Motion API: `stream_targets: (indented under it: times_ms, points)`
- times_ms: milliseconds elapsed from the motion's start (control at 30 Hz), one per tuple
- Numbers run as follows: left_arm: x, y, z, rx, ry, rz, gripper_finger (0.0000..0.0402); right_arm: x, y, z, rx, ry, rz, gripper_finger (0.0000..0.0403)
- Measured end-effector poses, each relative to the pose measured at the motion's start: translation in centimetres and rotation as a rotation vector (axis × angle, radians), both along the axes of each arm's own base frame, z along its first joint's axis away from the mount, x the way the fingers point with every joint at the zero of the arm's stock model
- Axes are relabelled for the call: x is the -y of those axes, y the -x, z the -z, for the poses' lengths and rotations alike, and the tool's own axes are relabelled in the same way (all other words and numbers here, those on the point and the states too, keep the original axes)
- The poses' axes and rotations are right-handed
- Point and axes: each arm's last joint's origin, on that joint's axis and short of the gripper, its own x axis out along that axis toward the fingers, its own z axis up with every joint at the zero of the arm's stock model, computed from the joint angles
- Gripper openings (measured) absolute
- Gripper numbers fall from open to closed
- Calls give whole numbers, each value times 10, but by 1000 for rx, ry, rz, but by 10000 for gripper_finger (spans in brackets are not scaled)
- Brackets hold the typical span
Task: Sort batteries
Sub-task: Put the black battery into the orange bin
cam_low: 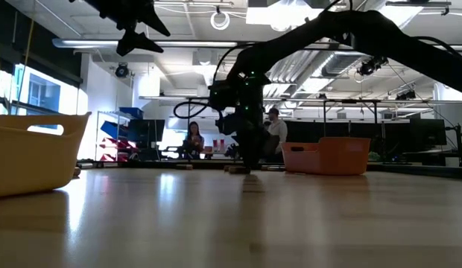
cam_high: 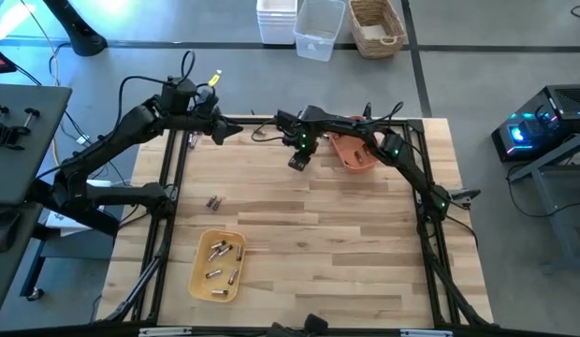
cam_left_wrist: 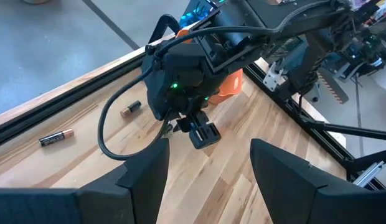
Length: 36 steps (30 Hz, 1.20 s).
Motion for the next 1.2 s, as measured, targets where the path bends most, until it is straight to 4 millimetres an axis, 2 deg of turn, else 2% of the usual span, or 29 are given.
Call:
stream_targets:
  times_ms: [233, 433, 600, 867, 967, 1067, 1100, 1200]
  points:
    - [0, 0, 0, 0, -1, 0, 218, -11, -9, 0, 23, 32, -24, 134]
    - [0, 0, 0, 3, 8, -4, 218, -29, -17, 0, 14, 68, -24, 134]
    - [0, 0, 0, 5, 15, -9, 218, -38, -27, 8, 59, 140, 63, 134]
    - [0, 0, 0, 13, 29, 0, 218, -47, -22, 22, 14, 119, 193, 132]
    - [0, 0, 0, 14, 30, 2, 218, -49, -22, 23, 9, 110, 166, 107]
    - [1, 0, 0, 17, 28, 4, 218, -55, -24, 14, 20, 118, 131, 36]
    - [1, 0, -1, 22, 28, 9, 218, -57, -23, 9, 22, 112, 118, 23]
    - [4, 3, -5, 44, 13, 16, 218, -59, -21, -19, 77, 111, 112, 23]
